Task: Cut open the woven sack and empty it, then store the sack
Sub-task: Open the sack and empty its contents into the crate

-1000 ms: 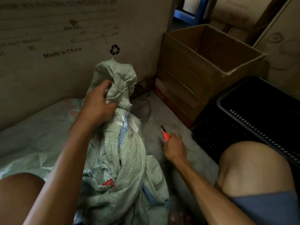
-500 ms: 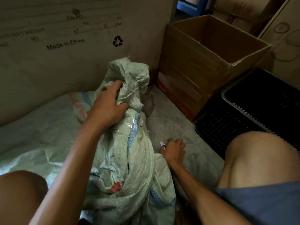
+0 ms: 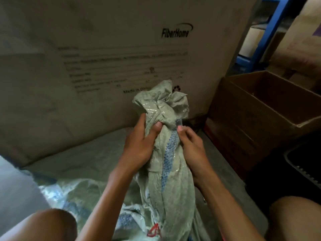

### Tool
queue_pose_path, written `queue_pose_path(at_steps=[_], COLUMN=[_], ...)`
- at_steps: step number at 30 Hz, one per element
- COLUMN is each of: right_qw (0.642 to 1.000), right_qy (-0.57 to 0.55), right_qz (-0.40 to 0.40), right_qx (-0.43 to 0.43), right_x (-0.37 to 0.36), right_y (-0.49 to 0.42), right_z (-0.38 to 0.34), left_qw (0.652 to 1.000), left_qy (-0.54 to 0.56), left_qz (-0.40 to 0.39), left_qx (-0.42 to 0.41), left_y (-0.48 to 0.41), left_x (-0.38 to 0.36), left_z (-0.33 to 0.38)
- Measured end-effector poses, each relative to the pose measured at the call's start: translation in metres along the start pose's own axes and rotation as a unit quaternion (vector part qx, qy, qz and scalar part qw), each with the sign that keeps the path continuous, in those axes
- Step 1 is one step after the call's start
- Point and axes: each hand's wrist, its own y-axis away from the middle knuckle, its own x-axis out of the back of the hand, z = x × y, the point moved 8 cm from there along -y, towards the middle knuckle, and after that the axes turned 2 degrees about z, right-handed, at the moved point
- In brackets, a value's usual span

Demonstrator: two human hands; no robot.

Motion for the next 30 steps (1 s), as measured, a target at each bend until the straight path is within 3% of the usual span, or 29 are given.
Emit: queue_pose_path(at_steps=[7, 10, 13, 16, 18, 20, 22, 24, 27, 30], right_qw=[0.988, 0.975, 0.954, 0.969, 0.999, 0.98, 0.972, 0.987, 0.997, 0.963], right_qy=[0.096, 0.141, 0.182, 0.164, 0.015, -0.136, -0.134, -0.049, 0.062, 0.203], right_qz=[0.018, 0.061, 0.112, 0.09, 0.034, -0.041, -0.097, -0.104, -0.053, -0.011], right_qx=[0.117, 0.159, 0.212, 0.162, 0.007, -0.14, -0.165, -0.111, 0.017, 0.175], right_x=[-0.012, -0.005, 0.001, 0.003, 0.008, 0.001, -0.008, -0.014, -0.007, 0.0], right_y=[0.002, 0.001, 0.008, 0.009, 0.001, 0.001, 0.001, -0.004, -0.012, -0.008], right_z=[-0.029, -0.035, -0.043, -0.035, -0.02, -0.018, -0.033, -0.044, -0.06, -0.075], left_qw=[0.98, 0.968, 0.969, 0.996, 0.99, 0.948, 0.889, 0.877, 0.916, 0.948], left_qy=[-0.173, -0.214, -0.199, -0.033, 0.13, 0.286, 0.407, 0.423, 0.355, 0.28], left_qz=[0.098, 0.125, 0.145, 0.087, 0.005, -0.047, -0.06, -0.068, -0.011, 0.059], left_qx=[0.02, 0.032, -0.019, -0.017, 0.048, 0.131, 0.199, 0.216, 0.184, 0.141], left_y=[0.01, 0.014, 0.011, 0.006, 0.005, 0.009, 0.014, 0.016, 0.007, -0.003], left_x=[0.05, 0.057, 0.058, 0.048, 0.035, 0.023, 0.014, 0.01, 0.02, 0.037], left_z=[-0.005, 0.001, 0.005, -0.005, -0.011, -0.01, -0.009, -0.005, -0.006, -0.013])
